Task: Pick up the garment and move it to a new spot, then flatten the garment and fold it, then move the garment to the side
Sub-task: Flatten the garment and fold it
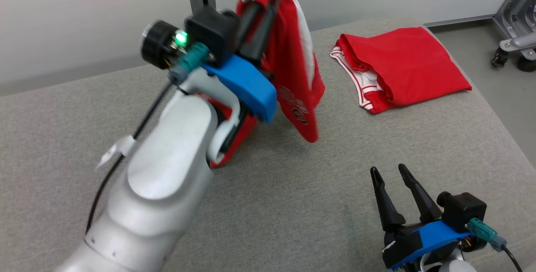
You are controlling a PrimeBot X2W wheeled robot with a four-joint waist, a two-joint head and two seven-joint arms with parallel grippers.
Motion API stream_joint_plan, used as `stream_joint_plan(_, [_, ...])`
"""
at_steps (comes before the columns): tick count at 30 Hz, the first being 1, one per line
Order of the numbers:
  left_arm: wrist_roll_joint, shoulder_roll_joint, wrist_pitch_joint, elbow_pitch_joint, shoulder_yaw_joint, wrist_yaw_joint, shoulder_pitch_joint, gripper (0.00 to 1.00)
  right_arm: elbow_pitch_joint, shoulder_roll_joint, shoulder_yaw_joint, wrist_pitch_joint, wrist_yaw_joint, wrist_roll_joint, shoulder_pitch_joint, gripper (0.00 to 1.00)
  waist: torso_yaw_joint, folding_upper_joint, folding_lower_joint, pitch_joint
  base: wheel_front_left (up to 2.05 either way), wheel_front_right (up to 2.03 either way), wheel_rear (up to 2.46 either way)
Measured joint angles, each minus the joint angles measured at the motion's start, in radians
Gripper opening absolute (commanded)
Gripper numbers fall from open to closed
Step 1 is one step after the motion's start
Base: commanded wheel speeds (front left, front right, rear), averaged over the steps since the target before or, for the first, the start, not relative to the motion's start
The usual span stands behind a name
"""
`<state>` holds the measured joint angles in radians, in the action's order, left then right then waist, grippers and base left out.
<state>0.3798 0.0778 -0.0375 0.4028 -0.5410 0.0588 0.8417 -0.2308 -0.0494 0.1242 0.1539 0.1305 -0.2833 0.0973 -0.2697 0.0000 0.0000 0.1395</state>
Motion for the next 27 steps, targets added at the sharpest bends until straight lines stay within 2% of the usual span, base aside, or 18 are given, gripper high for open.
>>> stream_joint_plan(3, [-0.003,0.022,0.005,-0.007,-0.073,0.042,-0.051,0.0,0.002,-0.001,-0.016,0.002,0.0,0.005,-0.01,1.0,0.016,0.0001,0.0,0.0,0.0,0.0,0.0])
stream_joint_plan(5, [0.001,0.063,-0.001,-0.035,-0.15,0.059,-0.122,0.0,0.005,-0.001,-0.018,-0.002,0.0,0.008,-0.014,1.0,0.033,0.0001,0.0,0.0,0.0,0.0,0.0])
stream_joint_plan(10, [0.035,0.227,0.052,-0.08,-0.331,0.067,-0.31,0.0,0.021,0.0,-0.02,-0.01,0.0,0.019,-0.018,1.0,0.091,0.0001,0.0001,-0.007,0.0,0.0,0.0])
stream_joint_plan(13, [0.06,0.309,0.085,-0.106,-0.388,0.067,-0.367,0.0,0.028,0.0,-0.018,-0.02,0.0,0.022,-0.021,1.0,0.134,0.0,0.0,-0.015,0.0,0.0,0.0])
stream_joint_plan(19, [0.053,0.402,0.107,-0.114,-0.428,0.07,-0.416,0.0,0.038,0.0,-0.008,-0.031,0.0,0.025,-0.025,1.0,0.205,0.0,0.0,-0.026,0.0,0.0,0.0])
stream_joint_plan(27, [0.072,0.442,0.097,-0.04,-0.384,-0.016,-0.462,0.0,0.048,0.0,-0.009,-0.044,0.0,0.026,-0.035,1.0,0.242,0.0,0.0,-0.036,0.0,0.0,0.0])
